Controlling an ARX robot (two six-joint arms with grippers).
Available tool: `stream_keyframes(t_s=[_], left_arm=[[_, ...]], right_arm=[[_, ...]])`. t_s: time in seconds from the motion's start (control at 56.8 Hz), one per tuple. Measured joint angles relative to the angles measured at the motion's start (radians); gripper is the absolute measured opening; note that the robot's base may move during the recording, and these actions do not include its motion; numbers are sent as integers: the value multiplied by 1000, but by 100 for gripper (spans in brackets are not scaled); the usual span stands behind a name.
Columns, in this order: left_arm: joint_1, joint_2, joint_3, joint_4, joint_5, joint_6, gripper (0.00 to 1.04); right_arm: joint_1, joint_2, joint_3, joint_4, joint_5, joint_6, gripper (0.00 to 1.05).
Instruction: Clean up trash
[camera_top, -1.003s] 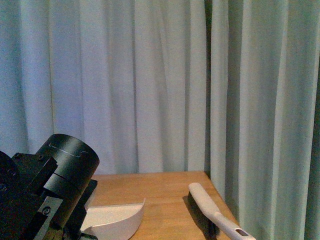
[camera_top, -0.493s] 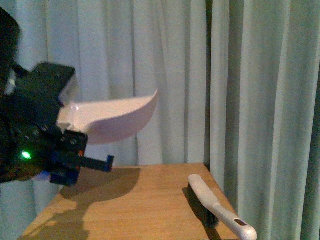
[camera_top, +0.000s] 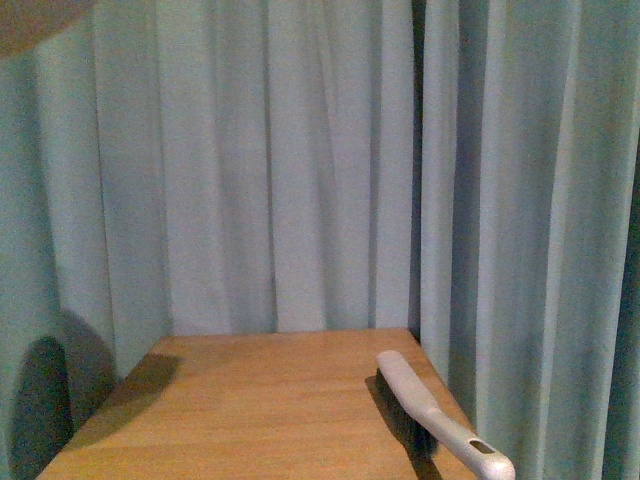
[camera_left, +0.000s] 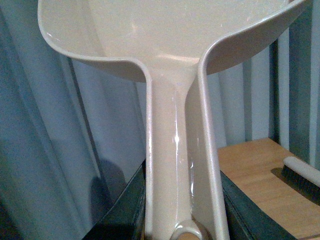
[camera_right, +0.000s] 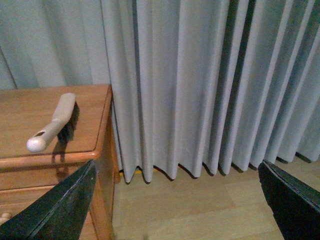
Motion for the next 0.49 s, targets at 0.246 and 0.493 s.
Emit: stream_keyframes(t_s=[0.246, 0.493], left_arm=[[333, -188, -60, -80, 231, -91, 28], [380, -206, -73, -103, 245, -153, 28]], right_arm=[[0, 0, 0, 0, 0, 0, 97], [137, 116, 12, 64, 422, -80, 97]])
